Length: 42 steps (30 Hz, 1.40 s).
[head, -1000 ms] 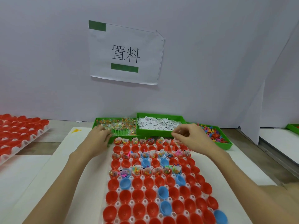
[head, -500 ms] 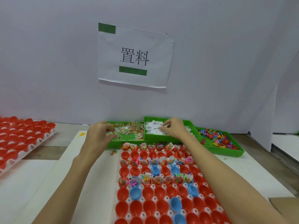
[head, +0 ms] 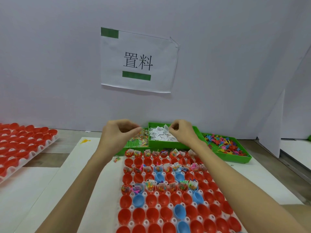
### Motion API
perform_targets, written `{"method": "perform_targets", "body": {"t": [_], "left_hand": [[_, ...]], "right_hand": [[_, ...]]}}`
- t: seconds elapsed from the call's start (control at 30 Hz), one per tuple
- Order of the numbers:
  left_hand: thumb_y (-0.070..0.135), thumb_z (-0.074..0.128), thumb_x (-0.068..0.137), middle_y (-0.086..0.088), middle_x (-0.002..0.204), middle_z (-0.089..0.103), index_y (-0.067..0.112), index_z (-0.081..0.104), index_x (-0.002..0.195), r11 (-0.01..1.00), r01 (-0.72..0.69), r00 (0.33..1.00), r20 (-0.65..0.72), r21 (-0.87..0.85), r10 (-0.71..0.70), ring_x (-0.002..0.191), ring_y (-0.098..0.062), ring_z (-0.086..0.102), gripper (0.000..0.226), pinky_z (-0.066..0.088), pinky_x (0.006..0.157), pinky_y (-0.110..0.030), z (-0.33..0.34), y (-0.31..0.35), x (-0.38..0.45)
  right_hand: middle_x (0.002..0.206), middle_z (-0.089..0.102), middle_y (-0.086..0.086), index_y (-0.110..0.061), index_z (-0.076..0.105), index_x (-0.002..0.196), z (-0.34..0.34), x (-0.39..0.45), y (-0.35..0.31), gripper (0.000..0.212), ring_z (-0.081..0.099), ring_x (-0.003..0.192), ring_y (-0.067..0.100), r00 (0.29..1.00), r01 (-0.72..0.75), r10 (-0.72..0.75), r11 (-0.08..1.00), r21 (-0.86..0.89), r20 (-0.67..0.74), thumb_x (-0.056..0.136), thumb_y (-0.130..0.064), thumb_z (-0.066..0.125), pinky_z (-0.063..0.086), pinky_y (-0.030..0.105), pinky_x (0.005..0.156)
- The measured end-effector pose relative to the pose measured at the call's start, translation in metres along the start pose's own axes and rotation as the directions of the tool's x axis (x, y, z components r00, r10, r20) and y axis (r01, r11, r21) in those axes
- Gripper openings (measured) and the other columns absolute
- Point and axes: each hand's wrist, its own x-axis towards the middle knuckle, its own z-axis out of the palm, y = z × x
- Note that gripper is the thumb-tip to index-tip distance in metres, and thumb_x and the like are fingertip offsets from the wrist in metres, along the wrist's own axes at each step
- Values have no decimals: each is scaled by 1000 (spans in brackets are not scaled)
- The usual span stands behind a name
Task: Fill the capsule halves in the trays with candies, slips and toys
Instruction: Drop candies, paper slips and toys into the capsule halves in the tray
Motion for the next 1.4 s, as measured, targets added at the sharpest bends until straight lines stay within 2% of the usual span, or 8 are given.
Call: {"method": "perform_targets", "body": {"t": [0.13,0.3,0.43,0.63,0.83,1.23,1.33,1.4], "left_hand": [[14,77,90,3,88,81,18,80,103,972,106,981,181,-210,-68,85,-11,77,14,57,71,-14,13,18,-10],[16,83,85,-10,90,80,8,78,101,931,204,933,349,-303,-91,87,-21,79,19,60,72,-20,30,35,-22],[24,81,87,-6,88,80,16,79,100,964,163,903,425,-210,-60,85,-20,78,15,63,80,-29,39,42,-28],[25,80,89,1,89,80,24,72,118,994,11,859,509,-108,46,87,-13,77,30,60,85,-23,42,48,-33],[29,78,90,3,86,79,29,80,102,995,-82,842,530,-57,99,81,-13,76,12,59,75,-19,40,48,-36],[36,84,82,-1,91,80,26,82,92,984,1,853,514,-176,91,87,-15,77,14,57,77,-16,39,52,-39],[34,85,79,-1,90,80,26,82,89,983,5,866,492,-186,89,85,-15,77,13,57,74,-15,37,54,-39],[34,86,78,-1,89,80,26,82,88,982,12,878,472,-189,80,84,-15,77,14,57,73,-14,35,56,-39]], "right_hand": [[85,75,-4,-18,72,89,-19,-35,-7,8,69,82,11,997,-4,28,945,326,-69,96,-18,66,53,20,72],[88,79,3,-10,71,100,-35,-92,-13,7,68,71,9,999,-7,27,746,666,-19,98,-14,66,54,19,63],[87,78,6,-10,72,100,-39,-126,-9,6,70,73,13,999,10,-32,726,688,19,97,-13,67,56,21,65],[86,74,5,-11,71,98,-45,-142,-7,8,64,71,9,981,22,-145,747,664,131,99,-16,65,54,22,68],[87,72,-1,-8,69,101,-45,-144,-6,9,68,80,9,959,15,-210,712,702,192,101,-14,62,53,20,71],[90,73,9,-12,71,101,-40,-143,-7,11,66,82,19,941,-81,-235,540,838,243,98,-18,62,51,28,73],[91,74,10,-11,71,102,-43,-144,-8,13,67,83,19,940,-83,-228,569,819,253,102,-19,61,53,25,72],[93,76,8,-14,72,105,-52,-142,-5,18,70,84,20,945,-27,-221,681,732,240,103,-28,60,56,25,74]]}}
